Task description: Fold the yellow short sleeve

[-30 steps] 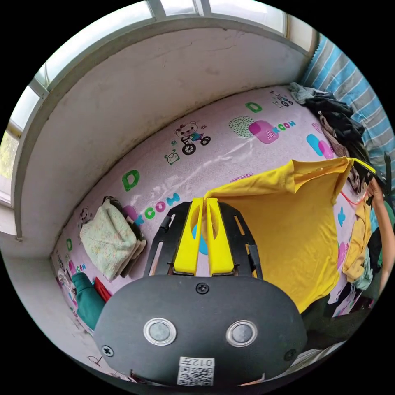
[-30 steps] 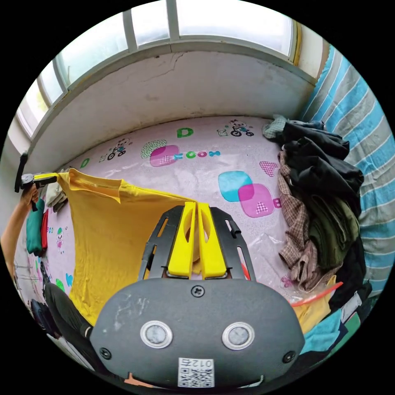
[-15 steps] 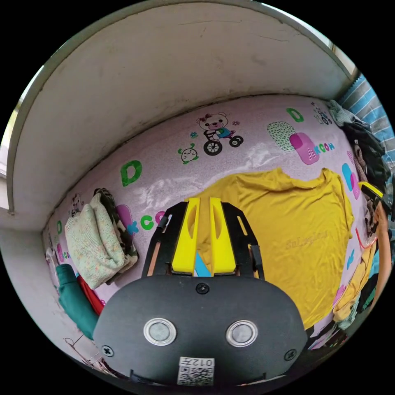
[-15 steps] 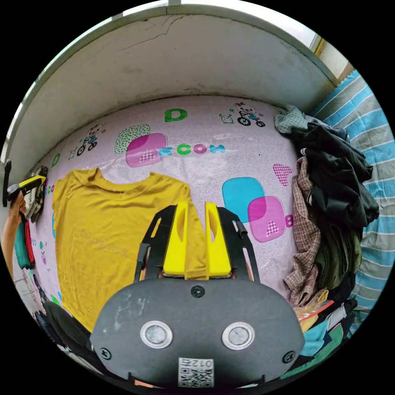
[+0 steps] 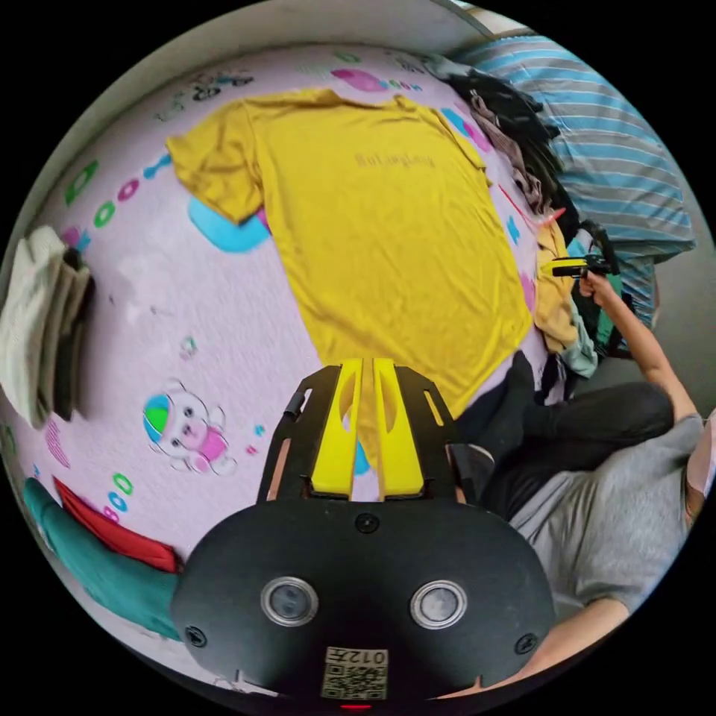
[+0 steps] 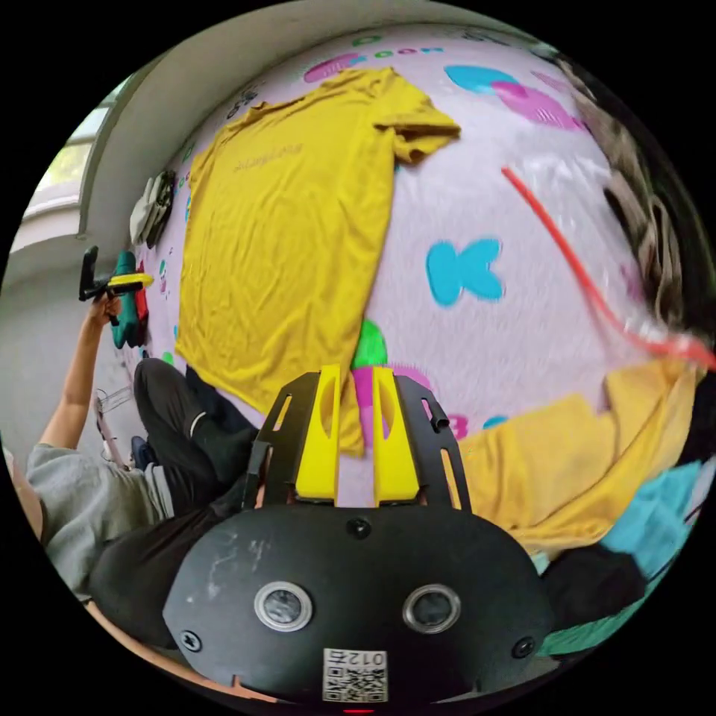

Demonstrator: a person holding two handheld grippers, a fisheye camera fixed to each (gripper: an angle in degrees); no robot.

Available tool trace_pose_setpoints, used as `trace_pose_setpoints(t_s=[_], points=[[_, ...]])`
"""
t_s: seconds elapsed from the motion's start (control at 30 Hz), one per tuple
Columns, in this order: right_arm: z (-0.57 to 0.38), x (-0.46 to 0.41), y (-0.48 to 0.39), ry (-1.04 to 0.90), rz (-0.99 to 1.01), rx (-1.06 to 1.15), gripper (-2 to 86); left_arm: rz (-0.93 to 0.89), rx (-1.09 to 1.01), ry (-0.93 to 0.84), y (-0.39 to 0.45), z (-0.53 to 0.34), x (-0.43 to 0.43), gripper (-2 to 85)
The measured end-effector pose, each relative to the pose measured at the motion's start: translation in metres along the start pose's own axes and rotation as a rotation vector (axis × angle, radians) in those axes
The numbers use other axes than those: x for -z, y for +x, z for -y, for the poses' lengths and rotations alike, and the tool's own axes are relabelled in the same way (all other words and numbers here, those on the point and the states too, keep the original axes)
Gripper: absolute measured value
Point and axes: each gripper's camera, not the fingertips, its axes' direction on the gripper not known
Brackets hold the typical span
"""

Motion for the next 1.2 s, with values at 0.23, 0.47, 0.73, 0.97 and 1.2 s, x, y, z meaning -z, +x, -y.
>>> trace_pose_setpoints(t_s=[0.23, 0.47, 0.73, 0.97, 1.2], points=[[-0.071, -0.025, 0.064, 0.101, 0.078, -0.074, 6.7, -0.019, 0.061, -0.106, -0.057, -0.016, -0.030, 4.6], [-0.078, -0.017, 0.078, 0.059, -0.046, 0.039, 9.2, 0.015, 0.029, -0.188, -0.089, 0.005, -0.048, 7.8], [-0.082, -0.006, 0.114, 0.069, -0.007, 0.060, 9.6, 0.000, 0.021, -0.304, -0.121, 0.032, -0.080, 9.1], [-0.095, 0.003, 0.150, 0.082, 0.048, 0.020, 7.9, 0.021, 0.033, -0.336, -0.141, 0.046, -0.100, 5.4], [-0.094, 0.020, 0.173, 0.013, 0.112, 0.014, 0.4, 0.016, 0.003, -0.346, -0.156, 0.052, -0.104, 0.4]])
